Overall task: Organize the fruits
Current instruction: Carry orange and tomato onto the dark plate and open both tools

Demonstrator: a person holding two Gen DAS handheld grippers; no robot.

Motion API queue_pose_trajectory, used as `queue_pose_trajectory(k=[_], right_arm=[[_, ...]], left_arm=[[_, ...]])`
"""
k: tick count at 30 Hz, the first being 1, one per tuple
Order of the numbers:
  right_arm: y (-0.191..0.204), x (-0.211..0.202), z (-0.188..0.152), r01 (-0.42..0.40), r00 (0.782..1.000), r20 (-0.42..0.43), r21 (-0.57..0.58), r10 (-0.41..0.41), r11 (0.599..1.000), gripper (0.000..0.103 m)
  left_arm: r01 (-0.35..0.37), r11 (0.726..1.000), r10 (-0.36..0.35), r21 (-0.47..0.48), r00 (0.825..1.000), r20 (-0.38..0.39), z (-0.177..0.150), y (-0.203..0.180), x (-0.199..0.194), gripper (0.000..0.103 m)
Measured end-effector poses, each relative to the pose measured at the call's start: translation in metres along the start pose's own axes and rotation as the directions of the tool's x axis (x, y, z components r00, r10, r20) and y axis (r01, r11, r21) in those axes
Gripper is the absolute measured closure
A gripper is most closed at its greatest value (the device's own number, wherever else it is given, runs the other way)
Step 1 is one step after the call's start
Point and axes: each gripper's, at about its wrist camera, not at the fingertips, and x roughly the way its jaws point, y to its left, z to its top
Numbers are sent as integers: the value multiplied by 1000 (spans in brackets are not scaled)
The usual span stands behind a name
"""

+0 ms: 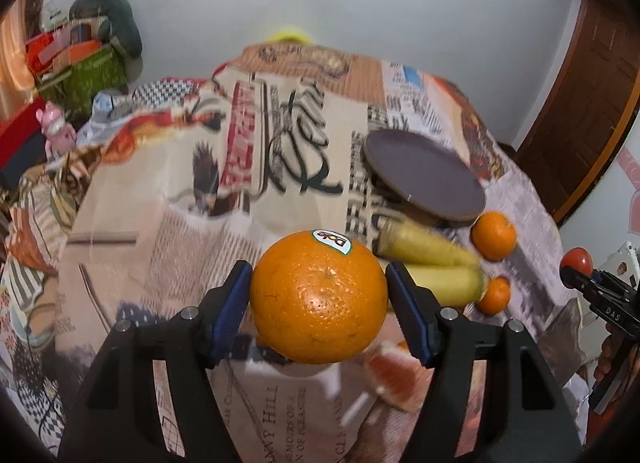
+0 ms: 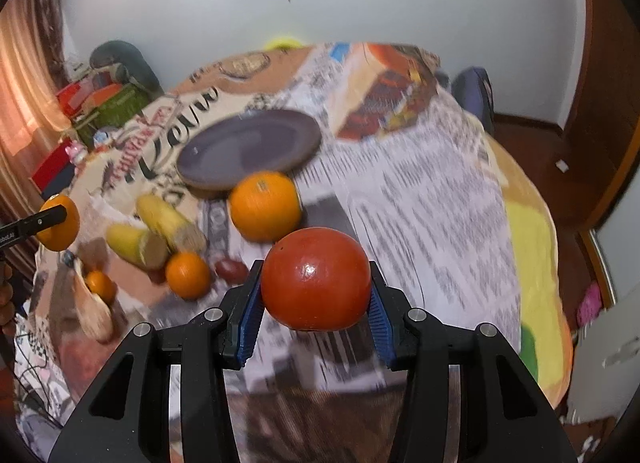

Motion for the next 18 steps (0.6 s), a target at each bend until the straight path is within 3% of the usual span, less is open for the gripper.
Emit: queue_pose_trajectory(k=[10,18], right_arm=[[15,-5,36,-39,994,96,-37,42,999,60],[18,2,61,-53,988,142,-57,61,997,59]], left_arm=[[41,997,-47,62,993,104,36,-33,-15,35],[72,994,-82,79,989,127,59,-51,-3,35]])
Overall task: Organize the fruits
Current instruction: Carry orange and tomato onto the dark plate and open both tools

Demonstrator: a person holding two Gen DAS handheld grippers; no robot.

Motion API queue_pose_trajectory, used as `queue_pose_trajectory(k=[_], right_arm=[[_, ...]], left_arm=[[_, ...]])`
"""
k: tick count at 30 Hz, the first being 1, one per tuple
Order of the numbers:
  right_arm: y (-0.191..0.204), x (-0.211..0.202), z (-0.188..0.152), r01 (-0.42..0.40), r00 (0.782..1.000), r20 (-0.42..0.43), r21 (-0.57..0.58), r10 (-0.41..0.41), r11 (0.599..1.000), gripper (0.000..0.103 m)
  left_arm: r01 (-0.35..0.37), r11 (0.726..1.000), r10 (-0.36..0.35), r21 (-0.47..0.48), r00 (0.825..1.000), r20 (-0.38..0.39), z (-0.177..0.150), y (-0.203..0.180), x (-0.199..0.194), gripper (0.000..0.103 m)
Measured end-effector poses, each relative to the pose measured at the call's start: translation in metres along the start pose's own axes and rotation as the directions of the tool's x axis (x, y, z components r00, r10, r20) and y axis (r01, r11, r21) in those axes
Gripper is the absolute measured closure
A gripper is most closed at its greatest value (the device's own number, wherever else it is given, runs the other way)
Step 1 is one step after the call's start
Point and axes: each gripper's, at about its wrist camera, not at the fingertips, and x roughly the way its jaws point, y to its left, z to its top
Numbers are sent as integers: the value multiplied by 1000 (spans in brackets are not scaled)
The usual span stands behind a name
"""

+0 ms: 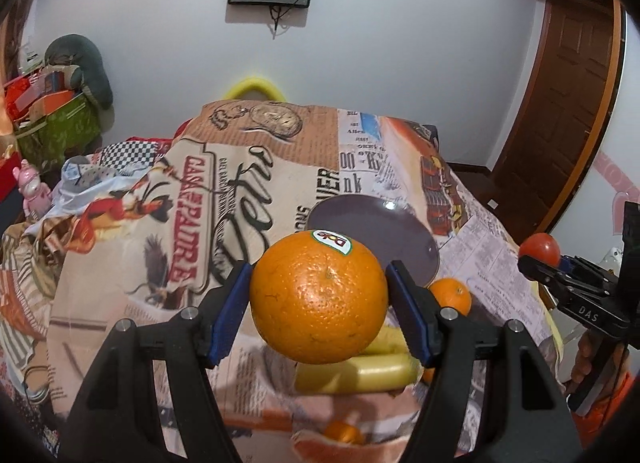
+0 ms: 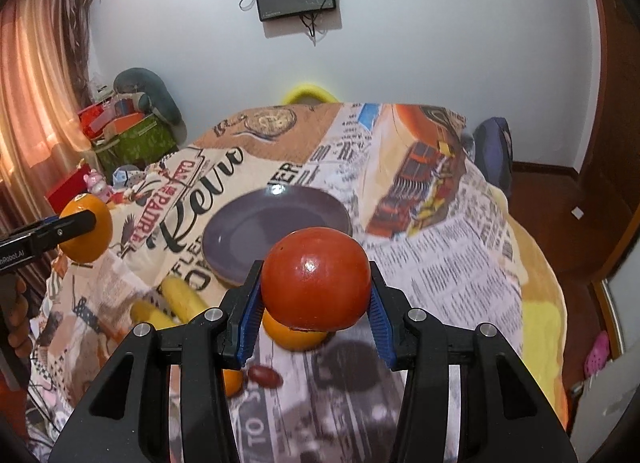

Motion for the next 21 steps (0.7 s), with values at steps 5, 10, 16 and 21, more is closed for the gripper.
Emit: queue_pose_trajectory(k=[5,10,16,21], right_arm=[[1,8,14,-1,1000,29,-19,1,1000,59],[1,23,29,-5,999,41,-36,7,999,59],[-1,43,45,-12,999,42,-56,15,998,59],[0,65,56,12,999,32,-95,-9,995,59]], left_arm=[[12,1000,-12,14,1000,9,16,-9,15,35],[17,999,-18,38,1000,19,32,-20,35,35],[38,997,-38,63,999,4,48,-29,61,35],[38,996,-37,82,999,-13,58,-35,83,35]])
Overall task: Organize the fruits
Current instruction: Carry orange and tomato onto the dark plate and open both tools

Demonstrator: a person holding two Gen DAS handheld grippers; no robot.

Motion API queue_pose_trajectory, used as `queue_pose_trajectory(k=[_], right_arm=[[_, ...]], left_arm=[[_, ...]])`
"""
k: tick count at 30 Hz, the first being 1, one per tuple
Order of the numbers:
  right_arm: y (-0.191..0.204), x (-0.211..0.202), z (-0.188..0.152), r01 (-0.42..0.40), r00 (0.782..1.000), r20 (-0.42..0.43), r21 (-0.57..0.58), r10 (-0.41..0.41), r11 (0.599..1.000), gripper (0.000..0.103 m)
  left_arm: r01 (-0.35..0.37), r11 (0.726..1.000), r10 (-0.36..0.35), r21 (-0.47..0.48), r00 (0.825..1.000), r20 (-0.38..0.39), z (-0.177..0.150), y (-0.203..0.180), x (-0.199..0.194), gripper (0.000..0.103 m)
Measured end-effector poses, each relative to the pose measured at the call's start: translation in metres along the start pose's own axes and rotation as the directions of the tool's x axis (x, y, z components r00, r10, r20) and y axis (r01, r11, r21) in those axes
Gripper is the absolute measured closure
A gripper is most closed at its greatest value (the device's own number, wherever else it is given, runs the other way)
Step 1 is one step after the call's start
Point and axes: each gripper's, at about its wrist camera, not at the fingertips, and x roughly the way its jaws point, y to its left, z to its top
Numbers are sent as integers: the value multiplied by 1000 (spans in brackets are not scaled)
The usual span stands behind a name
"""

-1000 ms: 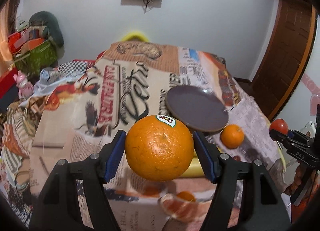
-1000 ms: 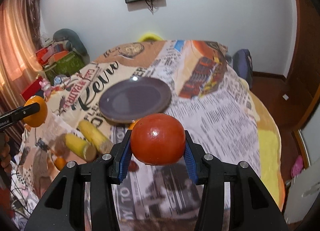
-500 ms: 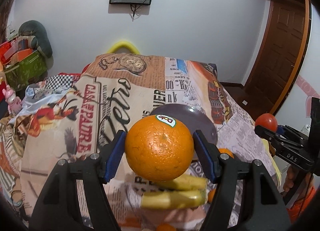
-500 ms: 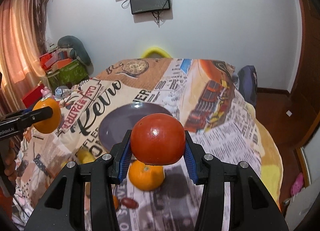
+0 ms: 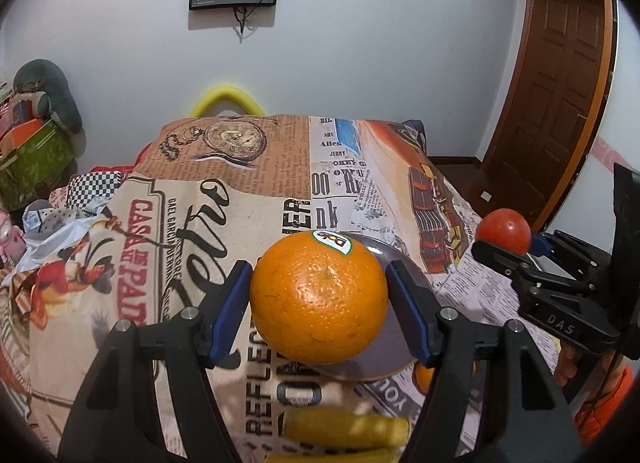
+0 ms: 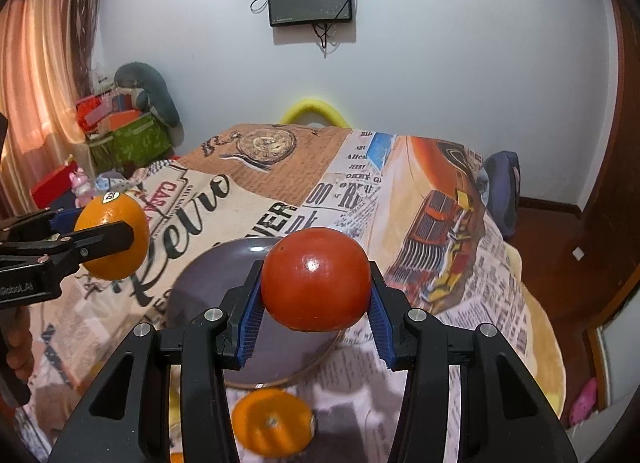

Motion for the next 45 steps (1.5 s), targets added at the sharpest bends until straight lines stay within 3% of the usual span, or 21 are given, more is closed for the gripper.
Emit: queue_pose_trajectory(k=[14,25,31,37,41,45], right_arm=[[0,67,5,-39,992,-126,-39,34,999,59],[5,111,-10,-88,957,-283,-99,57,991,59],[7,120,-16,-93,949,-310,-112,54,989,59],[9,123,-17,-85,950,-310,-123,43,989,59],[10,118,-16,-76,958,-284,-135,35,988,40],[11,110,-14,-61,963,-268,-158,16,986,39]], left_arm=[[-28,999,30,19,993,-115,10,5,75,35],[-19,1000,22,16,969,-245,2,16,121,35],[1,1000,-3,-6,956,-293,-4,17,136,35],[6,1000,-11,-16,952,-305,-4,17,141,35],[11,999,-22,-41,962,-271,1,20,135,35],[-5,1000,-3,-30,970,-245,7,20,123,35]])
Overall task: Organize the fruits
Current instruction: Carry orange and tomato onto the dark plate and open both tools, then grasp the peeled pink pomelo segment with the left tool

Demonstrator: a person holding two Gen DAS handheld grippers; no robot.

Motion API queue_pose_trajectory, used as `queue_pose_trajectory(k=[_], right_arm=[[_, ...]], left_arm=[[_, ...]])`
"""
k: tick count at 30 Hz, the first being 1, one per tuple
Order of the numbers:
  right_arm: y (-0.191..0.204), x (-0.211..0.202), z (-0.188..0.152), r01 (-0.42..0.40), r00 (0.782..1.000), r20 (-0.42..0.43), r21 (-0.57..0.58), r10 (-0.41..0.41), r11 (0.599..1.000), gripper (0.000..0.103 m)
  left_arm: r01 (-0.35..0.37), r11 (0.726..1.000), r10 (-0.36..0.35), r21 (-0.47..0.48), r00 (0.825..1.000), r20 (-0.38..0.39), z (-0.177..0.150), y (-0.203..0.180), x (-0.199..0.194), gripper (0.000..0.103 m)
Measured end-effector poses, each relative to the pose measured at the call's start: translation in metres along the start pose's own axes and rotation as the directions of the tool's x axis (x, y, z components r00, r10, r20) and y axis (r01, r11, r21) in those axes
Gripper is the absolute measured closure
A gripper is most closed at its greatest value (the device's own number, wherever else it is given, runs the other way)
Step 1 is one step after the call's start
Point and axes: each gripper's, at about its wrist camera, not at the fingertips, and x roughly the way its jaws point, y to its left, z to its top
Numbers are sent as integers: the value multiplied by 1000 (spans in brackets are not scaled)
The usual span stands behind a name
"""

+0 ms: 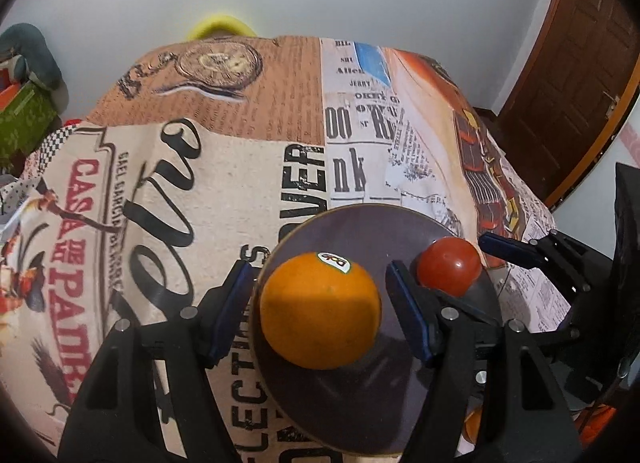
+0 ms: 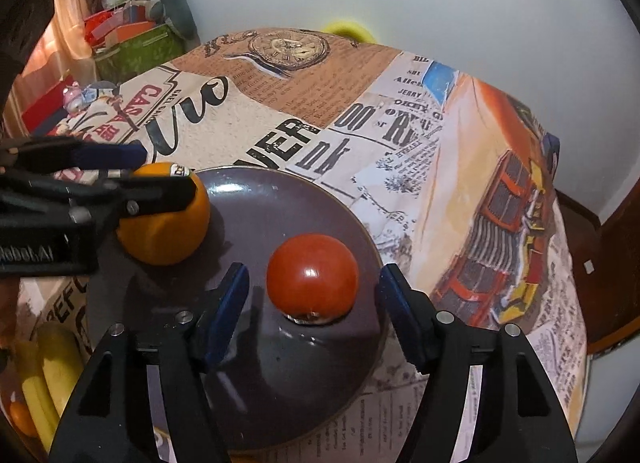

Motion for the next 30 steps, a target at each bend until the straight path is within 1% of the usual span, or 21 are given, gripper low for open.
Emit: queue_pose_trajectory(k=[3,6,9,12,17,23,25,30], right_arm=[[-1,-10,-2,6,1000,13,11,-6,1000,39],[-1,-26,-3,-1,999,36,36,0,999,39],[1,-46,-5,11,998,66,45,-14,999,39],[5,-69,-9,15,995,94,47,-20,999,39],[17,-103,-19,28,990,135,47,-35,998,38],[33,-134,-36,25,987,157,49,-32,998,36],[39,-143,-43,24,986,162,48,-32,999,36],[47,-162,-59,25,984,176,54,-34,998,34]], left_arm=[[-7,1000,7,5,1000,17,-2,0,-13,35],[-20,1000,20,16,999,38,-6,-1,-30,35],[-35,999,34,33,998,55,-13,-3,-49,35],[-54,997,50,48,996,75,-22,-6,-70,35],[-56,998,51,43,993,103,-43,-11,-108,34],[-58,997,52,41,990,131,-77,-19,-151,27],[-65,997,59,41,989,137,-92,-22,-162,20],[-88,996,83,35,990,113,-130,-25,-178,13]])
